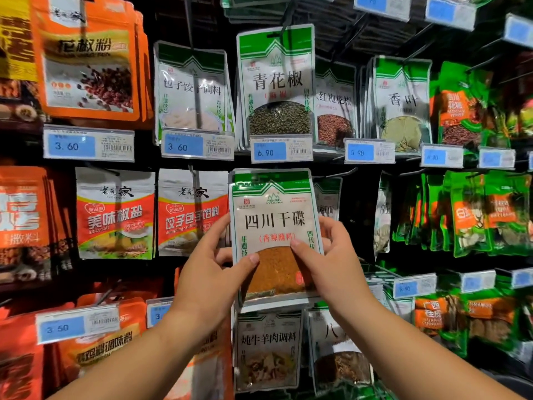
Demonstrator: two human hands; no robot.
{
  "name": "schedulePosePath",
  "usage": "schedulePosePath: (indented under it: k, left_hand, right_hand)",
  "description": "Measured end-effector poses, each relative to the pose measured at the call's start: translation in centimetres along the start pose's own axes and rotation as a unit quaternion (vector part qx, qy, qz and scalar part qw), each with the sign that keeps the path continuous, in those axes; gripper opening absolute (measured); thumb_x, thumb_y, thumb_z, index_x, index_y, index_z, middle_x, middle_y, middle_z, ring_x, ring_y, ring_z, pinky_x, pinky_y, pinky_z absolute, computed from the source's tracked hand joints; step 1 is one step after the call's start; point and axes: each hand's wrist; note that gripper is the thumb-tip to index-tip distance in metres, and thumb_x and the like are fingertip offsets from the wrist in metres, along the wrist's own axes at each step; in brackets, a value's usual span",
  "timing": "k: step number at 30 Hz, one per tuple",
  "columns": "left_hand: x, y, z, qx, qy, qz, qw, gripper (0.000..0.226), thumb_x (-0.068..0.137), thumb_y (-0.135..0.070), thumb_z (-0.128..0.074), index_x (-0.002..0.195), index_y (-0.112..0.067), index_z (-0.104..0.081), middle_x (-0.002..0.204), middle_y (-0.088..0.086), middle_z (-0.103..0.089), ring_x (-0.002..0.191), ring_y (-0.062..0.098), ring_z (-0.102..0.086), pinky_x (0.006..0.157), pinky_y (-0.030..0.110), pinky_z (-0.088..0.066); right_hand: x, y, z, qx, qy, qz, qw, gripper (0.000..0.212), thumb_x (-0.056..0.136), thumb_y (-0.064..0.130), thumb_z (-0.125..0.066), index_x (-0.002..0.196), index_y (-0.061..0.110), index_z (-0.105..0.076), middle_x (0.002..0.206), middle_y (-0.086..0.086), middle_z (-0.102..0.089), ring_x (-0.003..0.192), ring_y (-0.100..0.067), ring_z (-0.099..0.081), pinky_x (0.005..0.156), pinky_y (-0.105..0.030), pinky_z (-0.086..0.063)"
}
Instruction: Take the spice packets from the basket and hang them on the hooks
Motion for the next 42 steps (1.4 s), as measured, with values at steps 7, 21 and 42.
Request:
schedulePosePath:
  k: [7,21,42]
  left_hand:
    - [0.6,-0.2,-0.1,-0.004,0.017,-0.011,1.000,0.082,0.091,-0.009,-0.074,0.153,-0.046,-0.034,0.103,-0.004,-0.080,0.102,0.010,-0.074,0.101,0.040,-0.055]
    - [2.1,-0.2,0.0,0.010,0.048,-0.016,0.999,0.090,0.091,-0.010,-0.074,0.156,-0.050,-0.026,0.115,-0.009,-0.077,0.112,0.007,-0.071,0.109,0.046,-0.050]
    - [4.3,0.0,0.5,0.123,0.060,-0.015,0.990,0.105,0.092,-0.012,-0.075,0.161,-0.046,-0.004,0.146,-0.015,-0.057,0.128,0.002,-0.058,0.115,0.037,-0.043]
  right_hand:
    - [1.0,0.2,0.1,-0.038,-0.016,0.032,0.999,0.063,0.092,0.012,-0.075,0.138,0.042,-0.044,0.123,0.003,-0.071,0.106,-0.008,-0.071,0.090,-0.042,-0.061]
    - [2.6,0.7,0.0,-0.076,0.017,0.027,0.997,0.080,0.095,0.014,-0.070,0.158,0.042,-0.030,0.133,0.018,-0.066,0.118,-0.002,-0.065,0.097,-0.040,-0.059]
    - [3.5,1.4,-0.5,-0.254,0.045,0.001,0.966,0.091,0.099,0.034,-0.065,0.164,0.037,-0.002,0.149,0.013,-0.048,0.114,-0.012,-0.062,0.083,-0.016,-0.056]
Point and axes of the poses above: each hand's wrist, its own x-axis towards the middle knuckle, its own z-axis out of the back of the hand, y = z × x
